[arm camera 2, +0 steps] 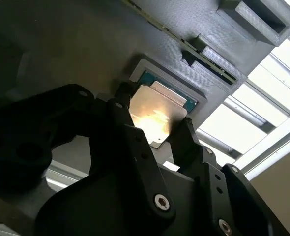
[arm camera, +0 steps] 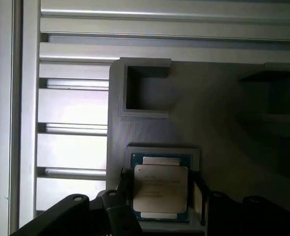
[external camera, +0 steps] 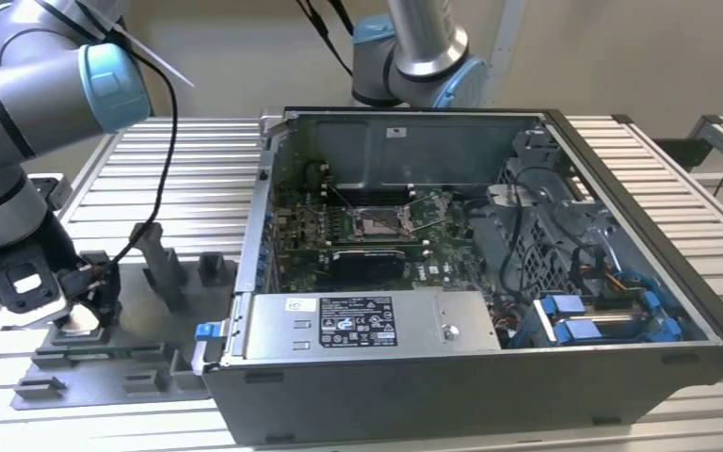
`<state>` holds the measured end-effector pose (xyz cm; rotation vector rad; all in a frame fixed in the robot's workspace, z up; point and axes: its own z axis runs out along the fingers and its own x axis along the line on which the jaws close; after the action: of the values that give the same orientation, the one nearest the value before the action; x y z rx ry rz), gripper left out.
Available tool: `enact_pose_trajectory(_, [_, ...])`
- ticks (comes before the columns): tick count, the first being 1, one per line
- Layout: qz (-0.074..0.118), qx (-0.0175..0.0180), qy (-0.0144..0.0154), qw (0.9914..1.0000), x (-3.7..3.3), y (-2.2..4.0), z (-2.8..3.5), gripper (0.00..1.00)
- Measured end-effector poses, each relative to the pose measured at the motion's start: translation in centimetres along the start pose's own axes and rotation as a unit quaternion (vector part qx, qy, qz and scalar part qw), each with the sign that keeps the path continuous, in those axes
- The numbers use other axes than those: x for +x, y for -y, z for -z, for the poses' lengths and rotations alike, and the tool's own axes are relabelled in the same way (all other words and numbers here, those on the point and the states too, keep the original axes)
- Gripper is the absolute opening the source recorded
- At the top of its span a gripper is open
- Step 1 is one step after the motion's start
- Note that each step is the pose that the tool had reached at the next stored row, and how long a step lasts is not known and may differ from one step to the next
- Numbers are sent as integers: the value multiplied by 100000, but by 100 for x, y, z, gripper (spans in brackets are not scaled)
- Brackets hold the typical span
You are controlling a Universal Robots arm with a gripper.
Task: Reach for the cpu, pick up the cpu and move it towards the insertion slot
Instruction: 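Pick up the cpu and move it towards the insertion slot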
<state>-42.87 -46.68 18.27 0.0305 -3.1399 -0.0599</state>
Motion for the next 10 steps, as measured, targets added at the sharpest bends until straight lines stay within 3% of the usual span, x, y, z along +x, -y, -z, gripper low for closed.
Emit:
enact_pose_trajectory(4, [7, -5, -14, 100000, 0, 0, 4, 0])
enact_pose_trajectory(10, [-72, -11, -24, 100000, 0, -9, 264, 0])
